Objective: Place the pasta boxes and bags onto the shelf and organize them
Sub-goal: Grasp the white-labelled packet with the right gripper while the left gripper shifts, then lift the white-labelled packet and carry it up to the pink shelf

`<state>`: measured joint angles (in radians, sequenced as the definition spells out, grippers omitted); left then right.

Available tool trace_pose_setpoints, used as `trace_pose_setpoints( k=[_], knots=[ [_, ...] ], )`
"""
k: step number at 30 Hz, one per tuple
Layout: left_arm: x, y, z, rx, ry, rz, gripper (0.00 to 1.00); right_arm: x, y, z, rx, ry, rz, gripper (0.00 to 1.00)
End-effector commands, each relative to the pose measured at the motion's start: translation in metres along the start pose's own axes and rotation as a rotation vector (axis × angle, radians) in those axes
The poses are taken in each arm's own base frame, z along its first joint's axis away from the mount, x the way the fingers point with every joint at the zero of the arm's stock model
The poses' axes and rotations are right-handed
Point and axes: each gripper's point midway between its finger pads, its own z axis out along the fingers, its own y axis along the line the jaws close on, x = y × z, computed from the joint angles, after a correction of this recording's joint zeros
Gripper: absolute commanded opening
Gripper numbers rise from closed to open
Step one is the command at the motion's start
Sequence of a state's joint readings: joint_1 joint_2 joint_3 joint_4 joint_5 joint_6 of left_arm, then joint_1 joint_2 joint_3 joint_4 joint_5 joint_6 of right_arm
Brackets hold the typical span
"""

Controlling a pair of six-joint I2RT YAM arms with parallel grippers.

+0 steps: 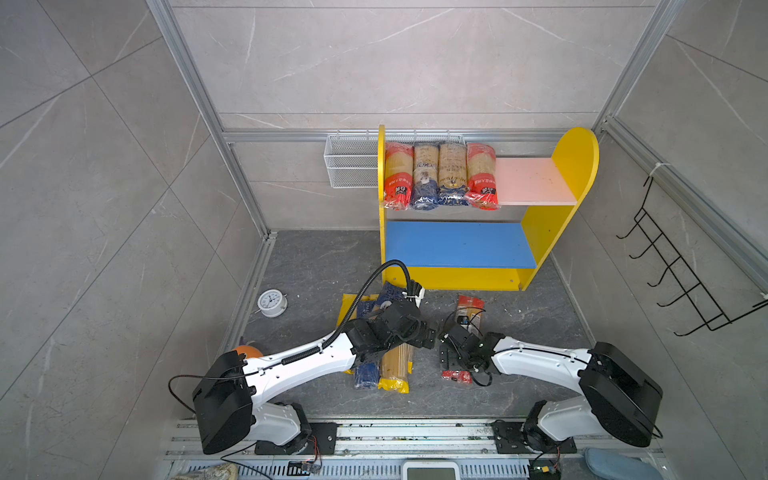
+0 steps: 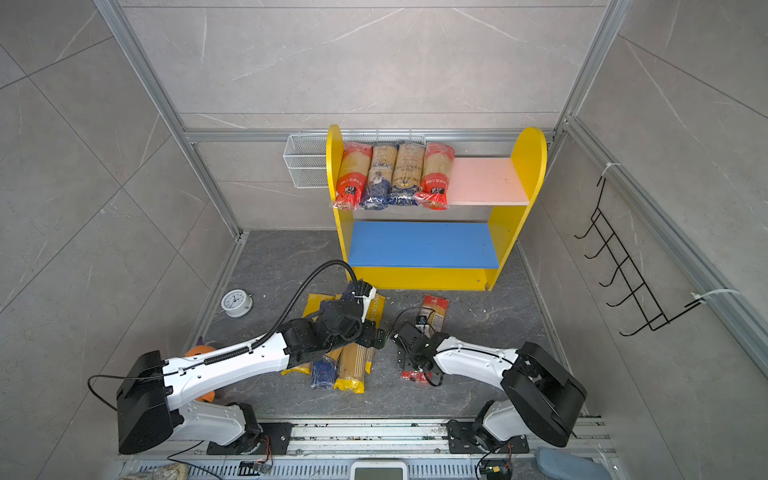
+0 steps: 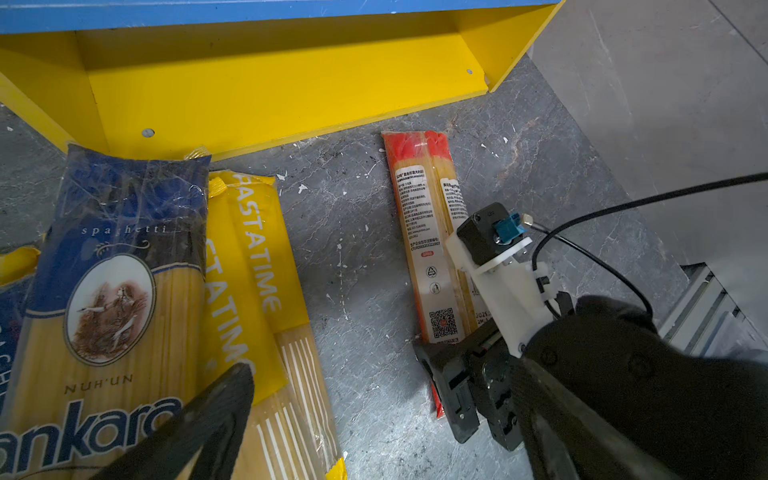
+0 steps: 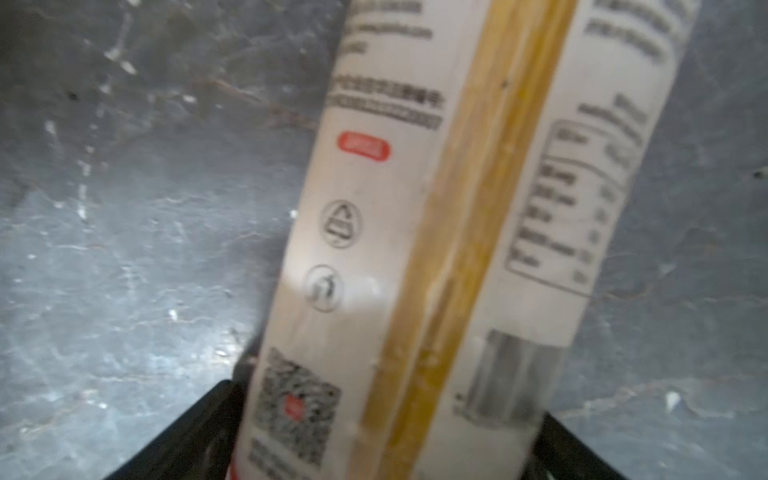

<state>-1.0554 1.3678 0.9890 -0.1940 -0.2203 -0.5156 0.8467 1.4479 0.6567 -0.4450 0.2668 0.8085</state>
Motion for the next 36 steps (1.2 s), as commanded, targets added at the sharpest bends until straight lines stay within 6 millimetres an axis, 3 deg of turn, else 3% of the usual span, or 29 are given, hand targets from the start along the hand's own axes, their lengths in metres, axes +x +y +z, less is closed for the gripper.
trace_pose_setpoints(
  k=[1,11,15,20,25,30,36],
  knots=[
    [-0.021,-0.009,-0.013,0.014,-0.075,0.012,1.00,0.036,-0.012,0.012,0.077,0.109,-0.025,0.90],
    [-0.011,0.009,-0.049,-0.007,-0.138,-0.034,1.00,0.049,-0.019,0.008,0.083,0.135,-0.017,0.00],
    [-0.008,0.020,-0.063,-0.022,-0.165,-0.071,1.00,0.055,-0.019,-0.001,0.049,0.121,0.006,0.00],
    [-0.009,0.027,-0.075,-0.038,-0.182,-0.079,1.00,0.045,-0.010,-0.036,-0.062,0.040,0.011,0.00],
    [-0.010,0.022,-0.074,-0.018,-0.176,-0.072,1.00,0.020,-0.013,-0.086,-0.144,-0.080,-0.003,0.00],
    [-0.013,0.018,-0.074,0.000,-0.178,-0.066,1.00,-0.006,-0.016,-0.149,-0.242,-0.198,-0.018,0.00],
    [-0.016,0.018,-0.077,-0.007,-0.183,-0.043,1.00,-0.030,-0.038,-0.220,-0.297,-0.340,-0.032,0.00]
  ],
)
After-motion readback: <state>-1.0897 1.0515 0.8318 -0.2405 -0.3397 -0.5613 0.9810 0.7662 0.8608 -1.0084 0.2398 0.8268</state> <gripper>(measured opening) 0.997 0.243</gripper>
